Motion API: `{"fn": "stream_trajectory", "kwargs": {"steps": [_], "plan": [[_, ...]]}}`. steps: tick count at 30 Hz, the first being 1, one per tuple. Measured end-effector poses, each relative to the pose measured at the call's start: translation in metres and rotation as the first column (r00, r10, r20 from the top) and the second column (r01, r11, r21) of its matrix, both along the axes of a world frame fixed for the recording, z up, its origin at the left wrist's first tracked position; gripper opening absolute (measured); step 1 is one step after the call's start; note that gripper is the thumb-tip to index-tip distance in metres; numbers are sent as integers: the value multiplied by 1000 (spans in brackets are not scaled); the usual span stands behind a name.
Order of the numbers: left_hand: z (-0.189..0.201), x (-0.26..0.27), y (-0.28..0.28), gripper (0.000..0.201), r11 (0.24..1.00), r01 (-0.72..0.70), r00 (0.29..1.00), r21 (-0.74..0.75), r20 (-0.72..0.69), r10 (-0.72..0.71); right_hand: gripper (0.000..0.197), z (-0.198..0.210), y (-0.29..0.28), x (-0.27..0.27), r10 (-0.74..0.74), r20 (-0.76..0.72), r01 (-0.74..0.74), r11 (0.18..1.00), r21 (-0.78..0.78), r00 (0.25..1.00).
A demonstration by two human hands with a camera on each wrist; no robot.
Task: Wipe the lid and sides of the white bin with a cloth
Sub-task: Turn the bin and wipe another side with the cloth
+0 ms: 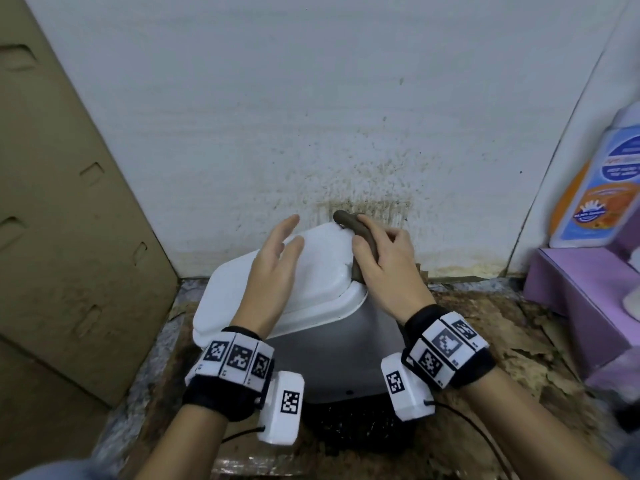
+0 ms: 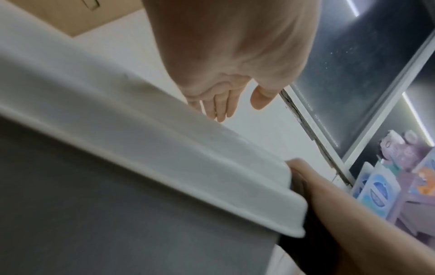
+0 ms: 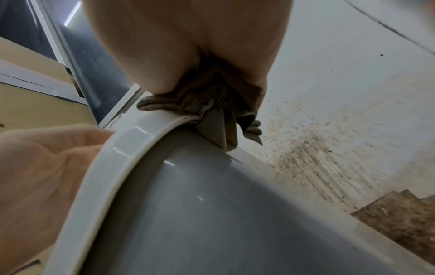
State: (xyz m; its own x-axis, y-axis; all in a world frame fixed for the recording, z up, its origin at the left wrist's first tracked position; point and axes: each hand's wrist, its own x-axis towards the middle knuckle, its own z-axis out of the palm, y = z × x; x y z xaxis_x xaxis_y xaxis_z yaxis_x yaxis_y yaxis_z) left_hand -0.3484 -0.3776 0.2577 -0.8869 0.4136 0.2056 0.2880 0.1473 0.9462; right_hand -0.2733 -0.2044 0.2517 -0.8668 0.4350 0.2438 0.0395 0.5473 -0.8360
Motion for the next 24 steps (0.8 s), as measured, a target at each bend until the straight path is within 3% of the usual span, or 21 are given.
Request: {"fn": "stream_trajectory", "kwargs": {"steps": [4, 7, 9, 11, 15, 20, 24], "plan": [[-14, -9, -22, 43, 970, -134, 988, -202, -107, 114, 43, -4, 17, 12, -37, 36, 37, 999, 13, 999], [-30, -15, -37, 45, 863, -295, 952, -410, -202, 230, 41, -9, 35, 22, -43, 68, 42, 999, 24, 997], [-40, -15, -42, 51, 763, -312, 950, -566, -162, 269, 42, -15, 50, 26, -52, 78, 48, 998, 46, 996], [-46, -13, -45, 60, 714, -251, 956, -653, -52, 288, 43, -22, 66, 31, -63, 94, 58, 996, 64, 994], [-53, -11, -42, 75, 771, -158, 963, -617, 76, 258, 46, -37, 87, 41, -70, 113, 67, 997, 26, 991], [-59, -15, -33, 103, 800, -110, 973, -590, 100, 207, 67, -47, 99, 52, -97, 136, 104, 994, -44, 986], [-61, -11, -21, 102, 803, -84, 982, -590, 87, 166, 76, -54, 105, 60, -127, 156, 144, 985, -98, 979]]}}
